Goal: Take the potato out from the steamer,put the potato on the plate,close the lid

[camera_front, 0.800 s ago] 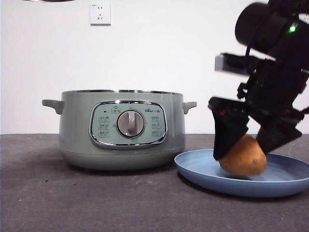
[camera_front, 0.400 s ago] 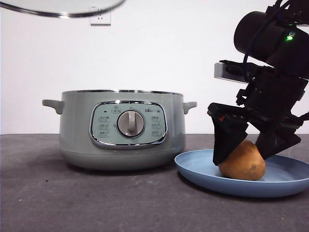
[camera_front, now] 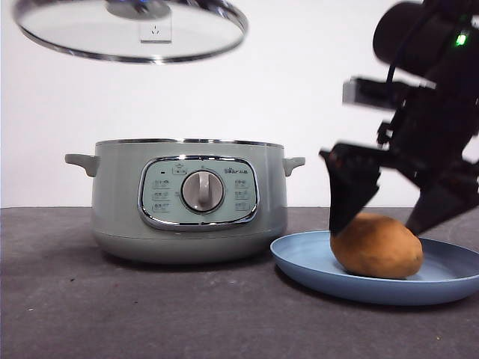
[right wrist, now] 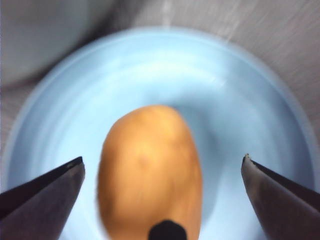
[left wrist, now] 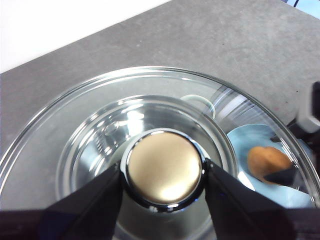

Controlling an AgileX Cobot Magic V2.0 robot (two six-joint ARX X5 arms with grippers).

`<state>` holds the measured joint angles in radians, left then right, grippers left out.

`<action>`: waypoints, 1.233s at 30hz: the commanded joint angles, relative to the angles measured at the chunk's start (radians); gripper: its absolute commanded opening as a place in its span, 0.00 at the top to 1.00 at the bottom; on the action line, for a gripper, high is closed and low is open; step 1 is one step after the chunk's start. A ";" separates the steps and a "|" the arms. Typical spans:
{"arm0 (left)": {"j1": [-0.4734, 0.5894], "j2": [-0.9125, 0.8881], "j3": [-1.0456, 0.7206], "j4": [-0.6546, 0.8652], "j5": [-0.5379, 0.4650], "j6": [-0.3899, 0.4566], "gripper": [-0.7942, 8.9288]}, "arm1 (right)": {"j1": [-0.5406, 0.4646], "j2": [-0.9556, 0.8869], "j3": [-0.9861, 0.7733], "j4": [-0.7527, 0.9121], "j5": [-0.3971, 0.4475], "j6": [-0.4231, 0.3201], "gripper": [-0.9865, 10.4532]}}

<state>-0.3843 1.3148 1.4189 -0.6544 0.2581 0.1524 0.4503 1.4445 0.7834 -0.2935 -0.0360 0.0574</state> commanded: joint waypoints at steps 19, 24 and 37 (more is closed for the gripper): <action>-0.035 0.278 0.009 0.252 0.005 0.035 0.93 | 0.000 -0.661 0.009 -0.224 0.021 0.058 0.36; -0.035 0.320 0.009 0.280 0.002 0.035 0.93 | 0.001 -0.781 0.015 -0.251 0.043 0.058 0.36; -0.036 0.367 0.009 0.241 -0.019 0.035 0.93 | 0.001 -0.798 0.040 -0.262 0.043 0.057 0.36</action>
<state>-0.4164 1.6722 1.4204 -0.4320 0.2333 0.1787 0.4503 0.6476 0.8181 -0.5602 0.0036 0.1055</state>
